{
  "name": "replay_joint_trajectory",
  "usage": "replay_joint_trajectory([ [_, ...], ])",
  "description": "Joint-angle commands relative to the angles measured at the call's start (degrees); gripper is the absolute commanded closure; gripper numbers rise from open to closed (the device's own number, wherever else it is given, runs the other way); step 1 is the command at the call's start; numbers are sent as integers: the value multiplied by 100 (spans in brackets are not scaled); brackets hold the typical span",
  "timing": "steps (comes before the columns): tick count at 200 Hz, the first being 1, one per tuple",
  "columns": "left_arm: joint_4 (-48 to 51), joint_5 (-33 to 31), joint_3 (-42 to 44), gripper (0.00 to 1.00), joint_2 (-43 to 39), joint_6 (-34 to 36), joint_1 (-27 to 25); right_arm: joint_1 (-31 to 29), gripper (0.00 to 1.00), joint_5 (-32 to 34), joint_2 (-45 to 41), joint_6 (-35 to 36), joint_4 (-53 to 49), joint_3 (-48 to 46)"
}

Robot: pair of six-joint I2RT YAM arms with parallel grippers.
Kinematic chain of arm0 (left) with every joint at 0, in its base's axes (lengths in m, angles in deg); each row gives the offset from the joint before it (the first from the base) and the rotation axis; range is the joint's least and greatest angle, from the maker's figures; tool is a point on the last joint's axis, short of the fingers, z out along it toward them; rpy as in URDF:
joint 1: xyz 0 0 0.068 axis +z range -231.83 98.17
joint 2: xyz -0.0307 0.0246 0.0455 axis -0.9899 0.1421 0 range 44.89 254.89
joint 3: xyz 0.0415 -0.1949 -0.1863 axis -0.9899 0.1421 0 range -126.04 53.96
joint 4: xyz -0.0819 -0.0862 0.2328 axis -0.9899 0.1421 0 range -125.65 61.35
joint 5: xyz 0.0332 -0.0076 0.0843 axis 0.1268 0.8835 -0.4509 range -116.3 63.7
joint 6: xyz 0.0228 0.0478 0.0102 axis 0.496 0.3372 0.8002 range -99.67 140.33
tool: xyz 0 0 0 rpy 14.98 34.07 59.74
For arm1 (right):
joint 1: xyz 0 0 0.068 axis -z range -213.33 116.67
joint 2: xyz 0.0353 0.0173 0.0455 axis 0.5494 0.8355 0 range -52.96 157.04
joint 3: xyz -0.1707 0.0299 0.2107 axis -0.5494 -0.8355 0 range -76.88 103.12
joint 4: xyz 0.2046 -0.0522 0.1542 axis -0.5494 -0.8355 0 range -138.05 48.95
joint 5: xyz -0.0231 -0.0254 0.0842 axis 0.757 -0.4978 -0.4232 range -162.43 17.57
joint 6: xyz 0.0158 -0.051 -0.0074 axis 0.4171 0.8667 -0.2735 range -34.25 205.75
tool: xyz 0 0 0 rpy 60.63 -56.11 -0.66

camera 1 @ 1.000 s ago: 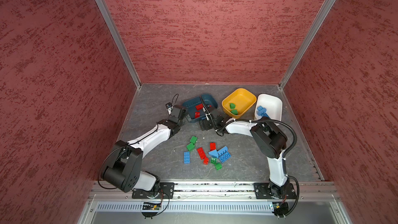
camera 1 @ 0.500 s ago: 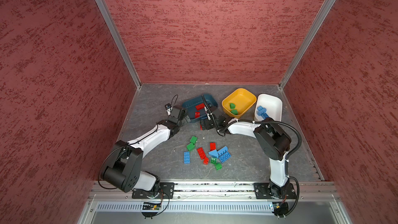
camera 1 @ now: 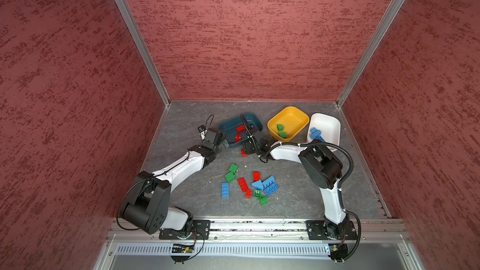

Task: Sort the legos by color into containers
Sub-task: 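Carry the blue brick into the white tub while the left gripper grasps red brick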

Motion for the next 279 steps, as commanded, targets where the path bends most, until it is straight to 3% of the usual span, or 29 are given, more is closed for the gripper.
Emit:
replay_joint_trajectory([
  [1, -6, -90, -18, 1, -46, 43, 6, 22, 32, 230, -166, 111, 221, -129],
  [76, -157, 11, -203, 1, 162, 443, -392, 343, 39, 468, -2196, 232, 600, -1888],
  [113, -175, -158, -411, 1, 283, 729, -758, 1173, 40, 420, -3399, 97, 791, -2682],
  [133, -243, 197, -472, 1, 343, 897, -849, 1726, 40, 370, -3877, -75, 798, -2910],
  [160, -93, 193, -662, 0, 464, 1150, -1119, 2482, 40, 217, -4267, -383, 820, -3130],
  [213, 575, 72, -1259, 1, 1048, 1492, -1586, 4018, 40, -75, -4164, -873, -75, -2874],
  [250, 1003, 333, -1703, 0, 1597, 1561, -1680, 4532, 37, 127, -3509, -806, -784, -2419],
  [266, 1213, 357, -1936, 0, 1863, 1622, -1748, 4575, 30, 257, -3247, -737, -1038, -2161],
  [279, 1408, 323, -2147, 2, 2087, 1643, -1794, 4573, 19, 196, -3146, -696, -1180, -1966],
])
